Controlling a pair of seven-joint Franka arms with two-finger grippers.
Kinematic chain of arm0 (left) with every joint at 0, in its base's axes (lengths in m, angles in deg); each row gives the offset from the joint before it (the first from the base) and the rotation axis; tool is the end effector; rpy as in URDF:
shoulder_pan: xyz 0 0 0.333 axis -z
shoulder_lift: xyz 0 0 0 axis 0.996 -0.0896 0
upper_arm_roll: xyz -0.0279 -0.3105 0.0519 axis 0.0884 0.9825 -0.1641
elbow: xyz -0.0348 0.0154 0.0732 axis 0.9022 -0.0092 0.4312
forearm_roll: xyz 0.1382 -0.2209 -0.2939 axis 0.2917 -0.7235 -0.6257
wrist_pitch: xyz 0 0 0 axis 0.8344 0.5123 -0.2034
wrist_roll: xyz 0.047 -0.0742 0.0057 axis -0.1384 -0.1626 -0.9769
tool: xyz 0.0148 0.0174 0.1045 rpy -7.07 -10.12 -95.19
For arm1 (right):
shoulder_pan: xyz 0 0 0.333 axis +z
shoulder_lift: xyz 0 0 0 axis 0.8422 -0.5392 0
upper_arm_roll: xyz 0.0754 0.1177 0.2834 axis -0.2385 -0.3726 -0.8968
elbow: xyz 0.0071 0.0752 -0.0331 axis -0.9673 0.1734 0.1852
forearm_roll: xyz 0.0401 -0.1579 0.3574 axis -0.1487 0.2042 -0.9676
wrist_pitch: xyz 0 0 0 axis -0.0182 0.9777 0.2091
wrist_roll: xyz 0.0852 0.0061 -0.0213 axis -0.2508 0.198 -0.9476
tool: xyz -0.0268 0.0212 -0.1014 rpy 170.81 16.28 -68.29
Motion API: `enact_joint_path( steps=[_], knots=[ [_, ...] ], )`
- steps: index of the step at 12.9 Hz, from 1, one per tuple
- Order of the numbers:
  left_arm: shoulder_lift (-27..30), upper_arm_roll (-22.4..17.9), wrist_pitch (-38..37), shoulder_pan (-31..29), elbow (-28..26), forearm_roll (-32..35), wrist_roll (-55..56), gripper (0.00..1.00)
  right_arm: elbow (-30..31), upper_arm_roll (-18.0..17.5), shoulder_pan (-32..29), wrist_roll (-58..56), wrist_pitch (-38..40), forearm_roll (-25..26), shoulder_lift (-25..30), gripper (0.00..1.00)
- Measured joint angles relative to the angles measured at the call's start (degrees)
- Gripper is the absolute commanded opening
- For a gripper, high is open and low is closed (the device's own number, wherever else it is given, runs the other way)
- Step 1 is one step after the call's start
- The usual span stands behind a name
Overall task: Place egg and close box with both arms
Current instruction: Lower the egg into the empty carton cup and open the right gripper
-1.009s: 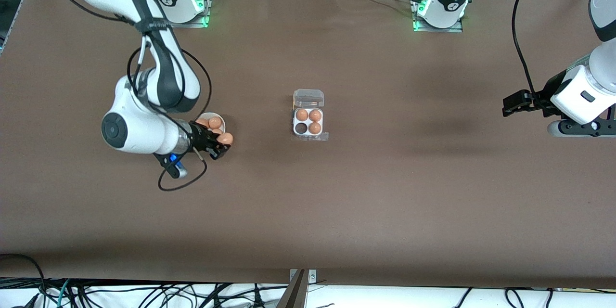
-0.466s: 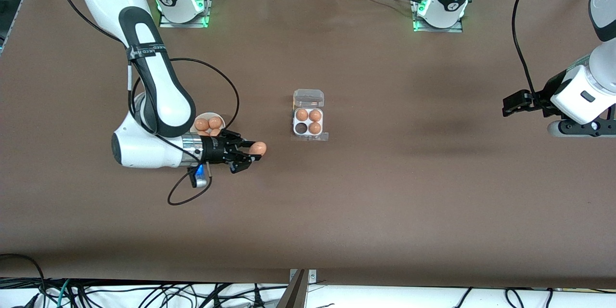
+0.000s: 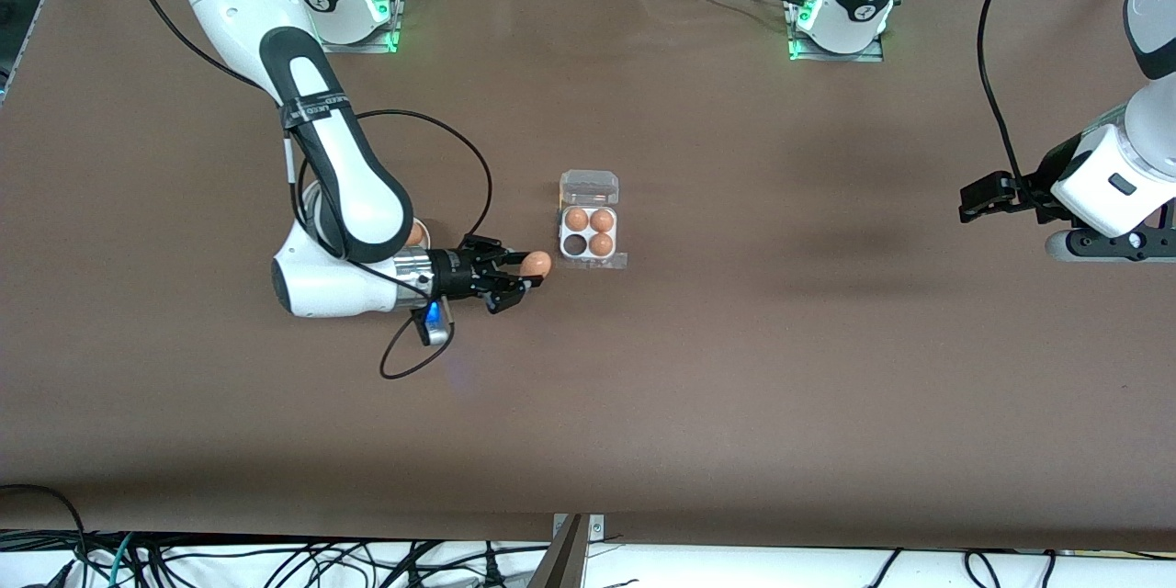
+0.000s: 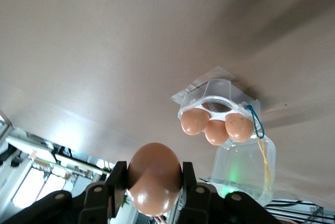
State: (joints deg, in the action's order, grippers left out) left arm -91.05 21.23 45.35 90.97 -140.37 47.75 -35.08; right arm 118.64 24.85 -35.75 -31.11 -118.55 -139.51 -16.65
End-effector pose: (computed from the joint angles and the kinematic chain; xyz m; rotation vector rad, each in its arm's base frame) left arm 0.6082 -0.0210 0.5539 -3.1372 -0.0350 0.1261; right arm 0.6392 0.3144 0.2428 -2.0893 0.9948 0.8344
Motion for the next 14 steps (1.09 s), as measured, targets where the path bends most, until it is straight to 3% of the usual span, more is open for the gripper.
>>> enact_joint_path(
  steps=[4, 14],
  knots=[
    [0.0, 0.0, 0.0, 0.0, 0.0, 0.0, 0.0, 1.00, 0.0, -1.4, 0.3, -9.6, 0.0, -2.8, -3.2, 0.03],
    [-0.9, 0.1, -0.3, 0.1, 0.0, 0.0, 0.0, 1.00, -0.1, -2.6, 2.2, -14.7, 0.2, -3.7, -6.7, 0.08]
  ],
)
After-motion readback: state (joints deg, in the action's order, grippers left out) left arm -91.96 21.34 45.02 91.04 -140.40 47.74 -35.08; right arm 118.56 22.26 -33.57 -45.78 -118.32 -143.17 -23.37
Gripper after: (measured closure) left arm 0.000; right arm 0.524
